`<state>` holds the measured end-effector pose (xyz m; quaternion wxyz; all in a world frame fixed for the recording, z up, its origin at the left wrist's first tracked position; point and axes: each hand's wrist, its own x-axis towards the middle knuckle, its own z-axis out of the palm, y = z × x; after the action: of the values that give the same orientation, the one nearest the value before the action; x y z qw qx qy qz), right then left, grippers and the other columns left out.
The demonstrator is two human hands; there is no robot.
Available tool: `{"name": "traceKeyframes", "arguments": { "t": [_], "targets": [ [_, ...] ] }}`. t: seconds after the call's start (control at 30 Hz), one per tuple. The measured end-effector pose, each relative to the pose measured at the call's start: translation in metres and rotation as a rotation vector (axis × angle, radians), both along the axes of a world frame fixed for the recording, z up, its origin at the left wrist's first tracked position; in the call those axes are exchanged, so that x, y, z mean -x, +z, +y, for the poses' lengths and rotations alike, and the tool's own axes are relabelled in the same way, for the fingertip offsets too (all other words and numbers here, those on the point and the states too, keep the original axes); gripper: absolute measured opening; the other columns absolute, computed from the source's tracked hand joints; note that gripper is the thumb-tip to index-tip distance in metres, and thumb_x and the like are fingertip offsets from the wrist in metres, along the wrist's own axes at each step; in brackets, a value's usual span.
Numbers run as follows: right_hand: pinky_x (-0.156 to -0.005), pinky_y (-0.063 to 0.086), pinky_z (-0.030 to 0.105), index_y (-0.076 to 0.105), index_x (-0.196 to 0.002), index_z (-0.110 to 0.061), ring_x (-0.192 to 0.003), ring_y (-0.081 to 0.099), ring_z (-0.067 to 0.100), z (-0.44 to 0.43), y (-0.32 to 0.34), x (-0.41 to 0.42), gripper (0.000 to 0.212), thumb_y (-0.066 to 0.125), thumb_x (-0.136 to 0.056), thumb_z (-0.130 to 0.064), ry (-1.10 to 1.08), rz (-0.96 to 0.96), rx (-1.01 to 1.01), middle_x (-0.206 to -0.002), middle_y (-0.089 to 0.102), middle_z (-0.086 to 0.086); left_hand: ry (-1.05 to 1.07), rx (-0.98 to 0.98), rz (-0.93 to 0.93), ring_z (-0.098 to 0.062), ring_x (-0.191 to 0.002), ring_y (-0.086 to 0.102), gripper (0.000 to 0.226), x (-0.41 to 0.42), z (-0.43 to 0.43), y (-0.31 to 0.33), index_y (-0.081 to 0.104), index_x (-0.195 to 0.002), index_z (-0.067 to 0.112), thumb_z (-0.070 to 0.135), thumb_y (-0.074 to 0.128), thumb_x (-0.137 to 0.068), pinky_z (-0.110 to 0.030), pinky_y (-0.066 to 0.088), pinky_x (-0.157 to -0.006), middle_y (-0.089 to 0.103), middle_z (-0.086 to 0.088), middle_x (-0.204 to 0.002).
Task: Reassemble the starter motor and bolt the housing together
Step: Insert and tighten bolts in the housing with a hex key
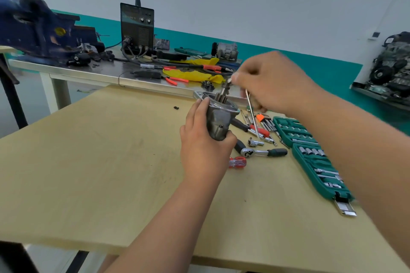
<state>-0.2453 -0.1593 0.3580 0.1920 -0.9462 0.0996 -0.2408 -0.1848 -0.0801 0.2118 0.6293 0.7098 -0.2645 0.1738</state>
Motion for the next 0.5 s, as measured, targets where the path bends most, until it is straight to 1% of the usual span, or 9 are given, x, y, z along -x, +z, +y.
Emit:
{"name": "traceKeyframes", "arguments": {
  "t": [0.03, 0.07, 0.17, 0.3, 0.5],
  "targets": [
    [-0.041, 0.046, 0.018, 0.062, -0.070, -0.024, -0.040, 0.057, 0.006, -0.003, -0.004, 0.002, 0.026, 0.054, -0.095, -0.024, 0.039, -0.142, -0.120, -0.050, 0.060, -0.008, 0.006, -0.004, 0.008, -0.009, -0.118, 0.042, 0.080, 0.000, 0.000, 0.001, 0.041, -0.140, 0.033, 0.019, 0.075, -0.069, 0.000, 0.024, -0.075, 0.043, 0.016, -0.143],
    [-0.043, 0.049, 0.020, 0.063, -0.074, -0.023, -0.043, 0.060, 0.009, -0.004, -0.010, 0.001, 0.024, 0.054, -0.096, -0.022, 0.061, -0.246, -0.222, -0.054, 0.063, -0.006, 0.007, -0.007, 0.013, -0.008, -0.118, 0.042, 0.081, -0.001, 0.001, 0.001, 0.041, -0.141, 0.034, 0.020, 0.075, -0.069, 0.000, 0.023, -0.076, 0.043, 0.017, -0.143],
    [-0.045, 0.050, 0.023, 0.064, -0.079, -0.021, -0.047, 0.063, 0.013, -0.005, -0.027, -0.010, 0.020, 0.053, -0.096, -0.019, 0.069, -0.424, -0.378, -0.061, 0.064, -0.006, -0.005, -0.004, -0.003, -0.007, -0.119, 0.042, 0.082, -0.002, 0.000, 0.000, 0.040, -0.141, 0.036, 0.020, 0.075, -0.068, -0.001, 0.025, -0.079, 0.043, 0.018, -0.142],
    [-0.044, 0.050, 0.022, 0.065, -0.082, -0.020, -0.044, 0.061, 0.010, -0.009, -0.027, -0.016, 0.017, 0.054, -0.095, -0.019, 0.066, -0.495, -0.412, -0.060, 0.065, -0.008, -0.021, 0.008, -0.016, -0.009, -0.119, 0.045, 0.082, -0.002, -0.001, -0.003, 0.041, -0.139, 0.037, 0.021, 0.075, -0.066, -0.005, 0.029, -0.083, 0.045, 0.019, -0.140],
    [-0.043, 0.049, 0.024, 0.066, -0.079, -0.020, -0.043, 0.060, 0.011, -0.013, -0.029, -0.018, 0.019, 0.055, -0.094, -0.017, 0.115, -0.491, -0.434, -0.058, 0.063, -0.006, -0.022, 0.003, -0.023, -0.004, -0.117, 0.042, 0.083, -0.001, -0.003, -0.003, 0.039, -0.140, 0.041, 0.023, 0.075, -0.067, -0.004, 0.029, -0.078, 0.042, 0.023, -0.141]
  ]
}}
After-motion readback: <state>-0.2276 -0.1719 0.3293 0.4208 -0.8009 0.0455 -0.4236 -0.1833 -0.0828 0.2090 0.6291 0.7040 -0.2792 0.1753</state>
